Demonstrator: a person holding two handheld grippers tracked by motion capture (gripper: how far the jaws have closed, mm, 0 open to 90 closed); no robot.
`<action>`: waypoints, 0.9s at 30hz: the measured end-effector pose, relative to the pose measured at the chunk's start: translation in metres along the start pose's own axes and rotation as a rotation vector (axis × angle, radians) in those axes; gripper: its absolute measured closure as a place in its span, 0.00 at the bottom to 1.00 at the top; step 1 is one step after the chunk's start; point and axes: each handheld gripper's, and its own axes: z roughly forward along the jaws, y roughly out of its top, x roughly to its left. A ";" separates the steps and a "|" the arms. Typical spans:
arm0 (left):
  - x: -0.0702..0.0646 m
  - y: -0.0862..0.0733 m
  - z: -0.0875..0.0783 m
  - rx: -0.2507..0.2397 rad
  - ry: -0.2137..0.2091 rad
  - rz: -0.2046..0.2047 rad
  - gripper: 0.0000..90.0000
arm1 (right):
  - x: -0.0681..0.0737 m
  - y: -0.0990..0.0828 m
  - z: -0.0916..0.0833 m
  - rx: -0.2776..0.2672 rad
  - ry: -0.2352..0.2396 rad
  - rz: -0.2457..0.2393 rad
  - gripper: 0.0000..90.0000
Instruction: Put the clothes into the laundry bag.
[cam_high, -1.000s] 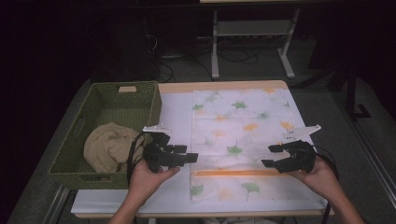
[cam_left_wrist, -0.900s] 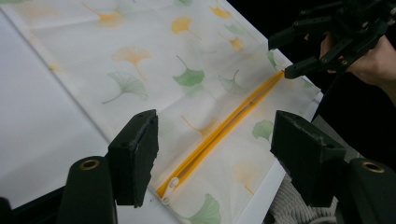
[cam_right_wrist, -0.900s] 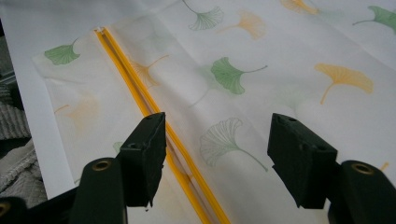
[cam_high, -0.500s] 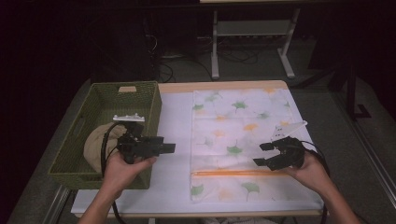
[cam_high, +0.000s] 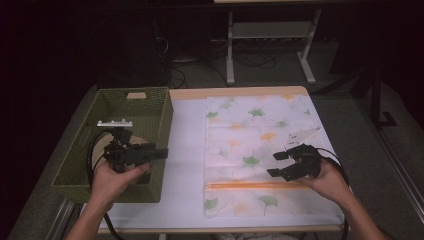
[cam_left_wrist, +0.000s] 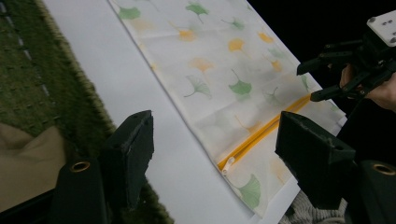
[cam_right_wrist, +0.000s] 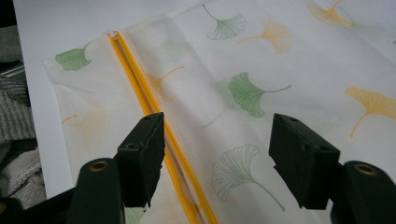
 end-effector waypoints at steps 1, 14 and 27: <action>0.002 0.000 -0.003 -0.005 0.015 -0.001 0.31 | 0.000 0.001 0.000 0.000 0.001 0.001 0.39; 0.043 -0.007 -0.038 -0.028 0.171 -0.092 0.30 | -0.004 0.004 0.001 -0.002 0.015 -0.006 0.38; 0.076 -0.018 -0.057 -0.030 0.291 -0.183 0.28 | -0.006 0.013 0.001 0.000 0.031 -0.016 0.37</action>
